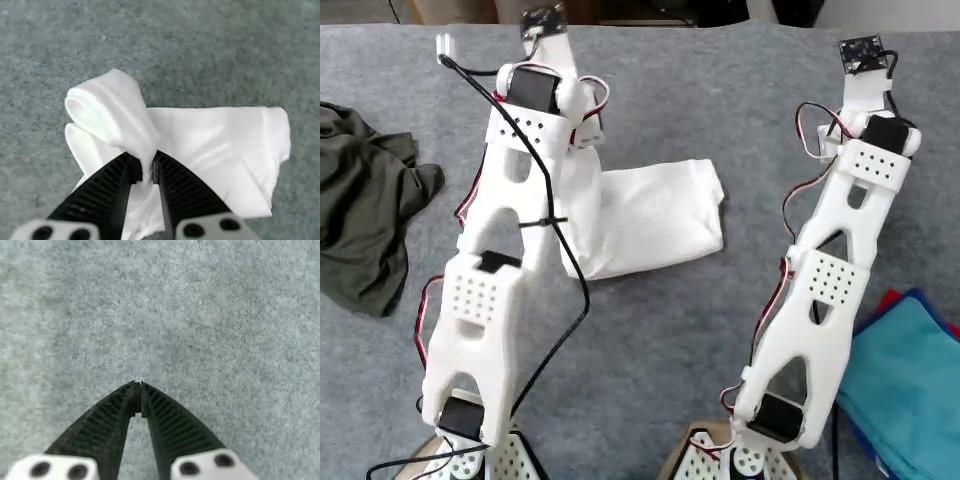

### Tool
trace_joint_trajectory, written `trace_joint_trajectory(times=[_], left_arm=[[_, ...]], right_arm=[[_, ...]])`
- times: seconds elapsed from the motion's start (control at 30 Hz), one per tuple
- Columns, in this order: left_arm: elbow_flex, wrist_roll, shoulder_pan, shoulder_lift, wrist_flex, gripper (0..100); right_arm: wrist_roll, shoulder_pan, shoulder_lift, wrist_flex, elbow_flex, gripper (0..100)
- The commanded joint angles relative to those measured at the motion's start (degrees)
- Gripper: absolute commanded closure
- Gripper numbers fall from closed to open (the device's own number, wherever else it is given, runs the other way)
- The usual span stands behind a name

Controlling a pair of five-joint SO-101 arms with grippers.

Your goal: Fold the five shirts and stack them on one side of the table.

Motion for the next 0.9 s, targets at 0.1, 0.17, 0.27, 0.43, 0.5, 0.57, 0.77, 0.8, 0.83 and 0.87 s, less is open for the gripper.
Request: trace_joint_trajectory(times=[0.1, 0.17, 0.27, 0.43, 0.5, 0.57, 0.77, 0.8, 0.83, 0.87], left_arm=[[9.67, -2.55, 0.35, -17.98, 0.79, 98], [10.99, -2.55, 0.53, -22.55, 0.79, 98], [12.84, -2.46, 3.43, -26.42, 0.70, 98], [19.69, -0.53, 11.52, -25.71, 0.18, 98], [21.19, 0.44, 14.07, -23.52, -1.76, 98], [21.19, 1.14, 15.82, -20.70, -3.60, 98], [16.00, 3.08, 17.58, -12.09, -10.20, 98], [14.86, 3.87, 17.58, -10.33, -11.43, 98], [13.80, 4.57, 17.58, -8.48, -12.66, 98], [12.66, 5.10, 17.76, -6.64, -13.63, 98]], right_arm=[[0.62, 0.57, -0.22, -1.05, -2.77, 99.3], [0.62, 0.57, -0.22, -1.05, -2.77, 99.3], [0.62, 0.57, -0.22, -1.05, -2.77, 99.3], [0.62, 0.57, -0.22, -0.97, -2.68, 99.3], [0.62, 0.57, -0.22, -0.88, -2.68, 99.3], [0.62, 0.57, -0.22, -0.88, -2.68, 99.3], [0.62, 0.66, -0.22, -0.88, -2.68, 99.3], [0.62, 0.66, -0.22, -0.88, -2.68, 99.3], [0.62, 0.66, -0.22, -0.88, -2.68, 99.3], [0.62, 0.66, -0.22, -0.88, -2.68, 99.3]])
